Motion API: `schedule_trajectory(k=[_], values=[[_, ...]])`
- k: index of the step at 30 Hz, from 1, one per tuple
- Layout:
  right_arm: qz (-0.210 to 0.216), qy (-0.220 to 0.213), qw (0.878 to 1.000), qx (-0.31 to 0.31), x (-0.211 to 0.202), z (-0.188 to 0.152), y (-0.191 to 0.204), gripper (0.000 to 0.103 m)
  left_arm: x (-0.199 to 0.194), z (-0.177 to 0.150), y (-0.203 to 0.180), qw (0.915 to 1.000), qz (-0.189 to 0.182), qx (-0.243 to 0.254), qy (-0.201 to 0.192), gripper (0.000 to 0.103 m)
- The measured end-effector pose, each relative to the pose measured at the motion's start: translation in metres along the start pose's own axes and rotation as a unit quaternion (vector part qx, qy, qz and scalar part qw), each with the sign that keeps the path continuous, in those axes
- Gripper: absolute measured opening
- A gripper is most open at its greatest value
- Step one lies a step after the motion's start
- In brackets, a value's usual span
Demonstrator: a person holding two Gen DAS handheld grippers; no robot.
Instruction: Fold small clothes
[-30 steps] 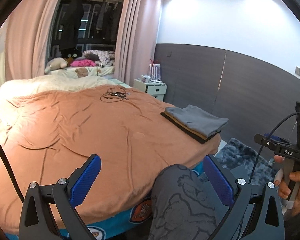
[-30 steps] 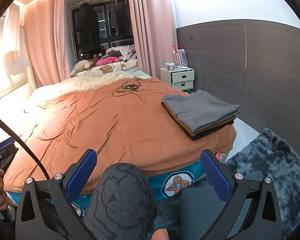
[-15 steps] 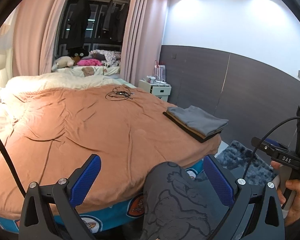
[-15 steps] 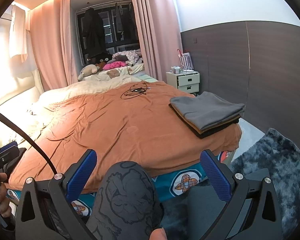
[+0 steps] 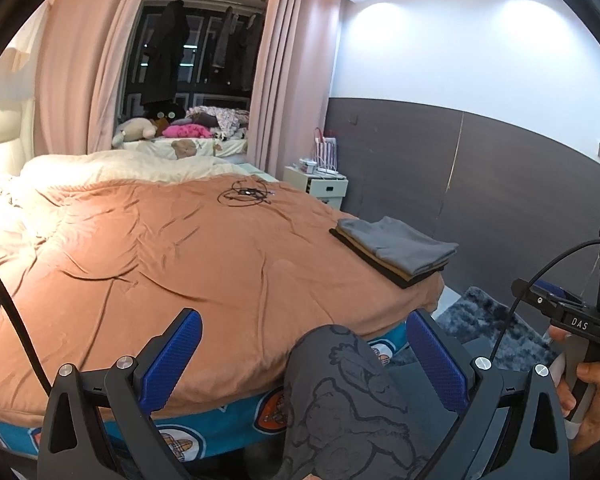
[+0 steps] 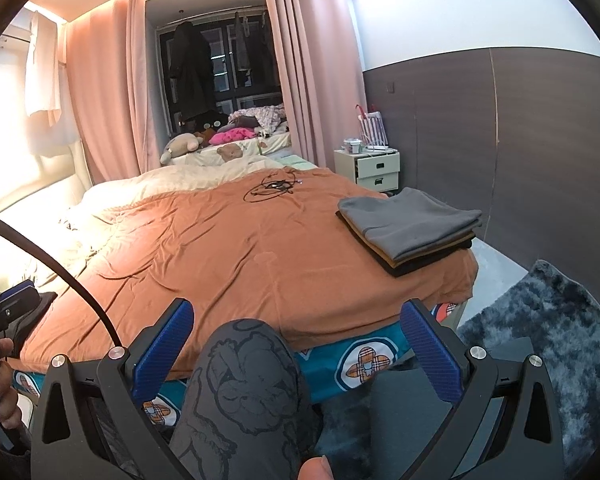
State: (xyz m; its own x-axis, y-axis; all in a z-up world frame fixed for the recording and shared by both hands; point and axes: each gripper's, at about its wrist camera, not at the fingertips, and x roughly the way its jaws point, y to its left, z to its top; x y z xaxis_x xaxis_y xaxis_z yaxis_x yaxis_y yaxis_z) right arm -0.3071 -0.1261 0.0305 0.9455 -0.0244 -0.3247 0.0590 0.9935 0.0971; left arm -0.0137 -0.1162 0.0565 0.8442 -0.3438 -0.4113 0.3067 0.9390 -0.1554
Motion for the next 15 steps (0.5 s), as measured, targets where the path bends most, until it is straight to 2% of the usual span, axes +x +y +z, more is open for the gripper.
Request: schedule_trajectory(k=[15], values=[[-0.009, -0.004, 1.0, 0.002, 0.0009, -0.0056, 0.0034, 0.103, 0.0018, -0.005, -0.0049, 0.9999, 0.004, 0.014, 0.005, 0.102]])
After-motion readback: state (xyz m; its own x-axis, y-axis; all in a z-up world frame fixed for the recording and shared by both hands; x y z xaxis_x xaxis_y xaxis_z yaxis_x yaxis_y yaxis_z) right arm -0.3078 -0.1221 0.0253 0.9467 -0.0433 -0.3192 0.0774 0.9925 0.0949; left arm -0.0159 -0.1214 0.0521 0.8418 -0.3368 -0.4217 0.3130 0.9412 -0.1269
